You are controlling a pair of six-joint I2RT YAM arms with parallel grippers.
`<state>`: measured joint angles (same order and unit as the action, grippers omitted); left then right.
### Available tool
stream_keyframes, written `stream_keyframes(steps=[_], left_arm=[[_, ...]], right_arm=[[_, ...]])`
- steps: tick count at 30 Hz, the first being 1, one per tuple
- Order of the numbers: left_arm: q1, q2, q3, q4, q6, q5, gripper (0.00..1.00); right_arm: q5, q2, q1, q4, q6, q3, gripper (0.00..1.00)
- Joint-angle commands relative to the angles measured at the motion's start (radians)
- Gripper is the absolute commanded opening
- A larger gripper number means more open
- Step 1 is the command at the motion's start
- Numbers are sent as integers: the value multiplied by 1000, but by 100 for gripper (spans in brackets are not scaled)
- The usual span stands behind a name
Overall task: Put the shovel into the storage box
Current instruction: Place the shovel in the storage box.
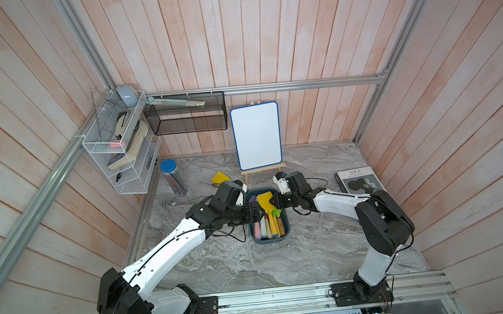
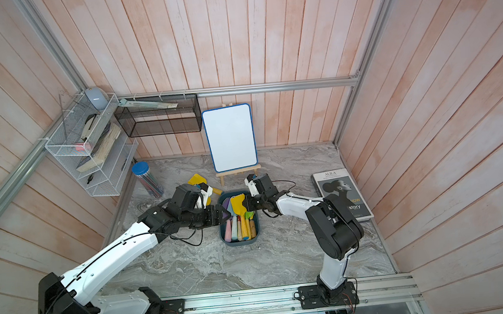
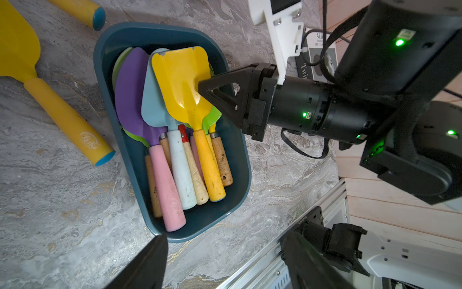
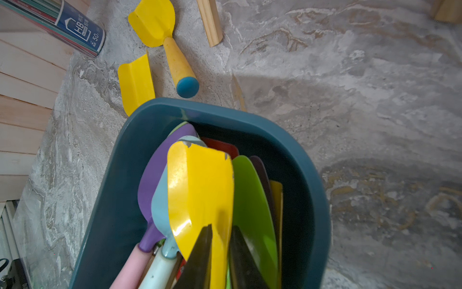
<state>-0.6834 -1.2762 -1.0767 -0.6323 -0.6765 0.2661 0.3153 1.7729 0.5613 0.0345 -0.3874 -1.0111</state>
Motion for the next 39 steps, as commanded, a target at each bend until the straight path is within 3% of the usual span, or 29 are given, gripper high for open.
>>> stream_keyframes(steps=[1,9,15,22,29,39], left_arm=[[-2,-8,10,-6,11,-21,79],[2,-48,-17,-102,-20,-133,79],[62,-67,21,-107,-55,-172,79],[158,-102,56,-68,-44,-171,79],[250,-238,47,-30,-17,-155,79],[297,-370,4,57,-20,-99,79]], right_arm=[[-21,3,-4,-40,14,-23,21],[-70,-33,2,-123,25,-58,25],[-122,-84,11,-194,34,-82,26],[-168,-149,29,-262,39,-112,27],[-218,-227,46,-337,46,-135,27],[-246,-296,46,-351,51,-93,28]])
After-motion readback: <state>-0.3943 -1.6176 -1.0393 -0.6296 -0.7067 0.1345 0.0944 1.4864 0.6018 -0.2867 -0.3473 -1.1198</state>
